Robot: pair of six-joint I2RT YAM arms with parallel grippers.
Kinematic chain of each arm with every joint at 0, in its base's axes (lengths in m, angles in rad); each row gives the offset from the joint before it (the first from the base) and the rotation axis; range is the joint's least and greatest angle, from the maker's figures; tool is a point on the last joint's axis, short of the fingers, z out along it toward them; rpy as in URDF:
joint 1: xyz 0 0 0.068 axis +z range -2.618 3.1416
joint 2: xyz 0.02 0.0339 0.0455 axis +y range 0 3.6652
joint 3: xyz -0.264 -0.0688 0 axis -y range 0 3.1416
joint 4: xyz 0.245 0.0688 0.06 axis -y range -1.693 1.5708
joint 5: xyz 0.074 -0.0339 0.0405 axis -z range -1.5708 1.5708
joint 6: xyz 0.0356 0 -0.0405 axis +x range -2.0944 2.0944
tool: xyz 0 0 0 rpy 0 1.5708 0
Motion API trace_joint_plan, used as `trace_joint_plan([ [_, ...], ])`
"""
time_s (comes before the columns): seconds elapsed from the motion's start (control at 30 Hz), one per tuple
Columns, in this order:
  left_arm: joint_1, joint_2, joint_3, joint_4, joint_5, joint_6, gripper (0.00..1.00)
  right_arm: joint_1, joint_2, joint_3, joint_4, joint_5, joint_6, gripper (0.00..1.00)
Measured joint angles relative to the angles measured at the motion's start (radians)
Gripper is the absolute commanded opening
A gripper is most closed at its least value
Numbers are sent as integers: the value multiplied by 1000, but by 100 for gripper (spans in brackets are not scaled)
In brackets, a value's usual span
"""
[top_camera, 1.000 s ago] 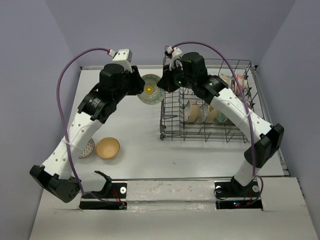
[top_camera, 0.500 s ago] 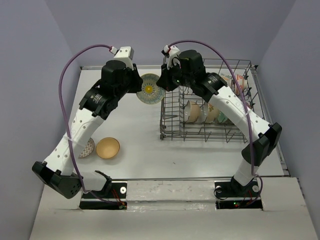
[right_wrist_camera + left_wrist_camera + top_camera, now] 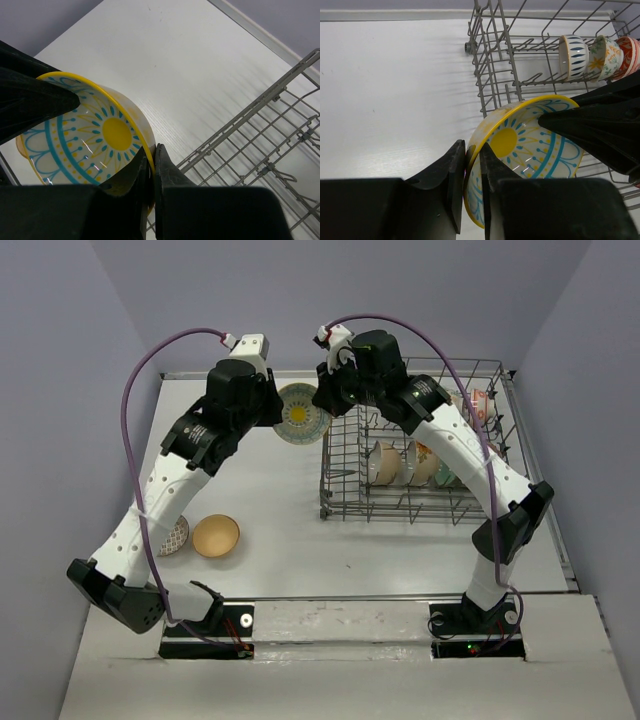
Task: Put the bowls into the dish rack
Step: Pass from the right arm to the left
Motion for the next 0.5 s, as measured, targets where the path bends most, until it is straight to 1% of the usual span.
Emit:
trace_joint_plan([
  [0.2, -1, 11, 6, -8, 18, 7, 22, 0, 11, 34, -35, 11, -52, 1],
  [0.3, -1, 11, 6, -10, 19, 14, 18, 0, 22, 55, -45, 9, -72, 1],
  [0.4, -1, 11, 6, -11, 19, 18, 12, 0, 31, 71, -56, 6, -86, 1],
  [0.47, 0, 10, 6, -11, 18, 20, 0, 0, 41, 93, -65, -1, -98, 1],
  [0.5, 0, 10, 6, -11, 16, 22, 0, 0, 44, 95, -66, -2, -100, 1],
])
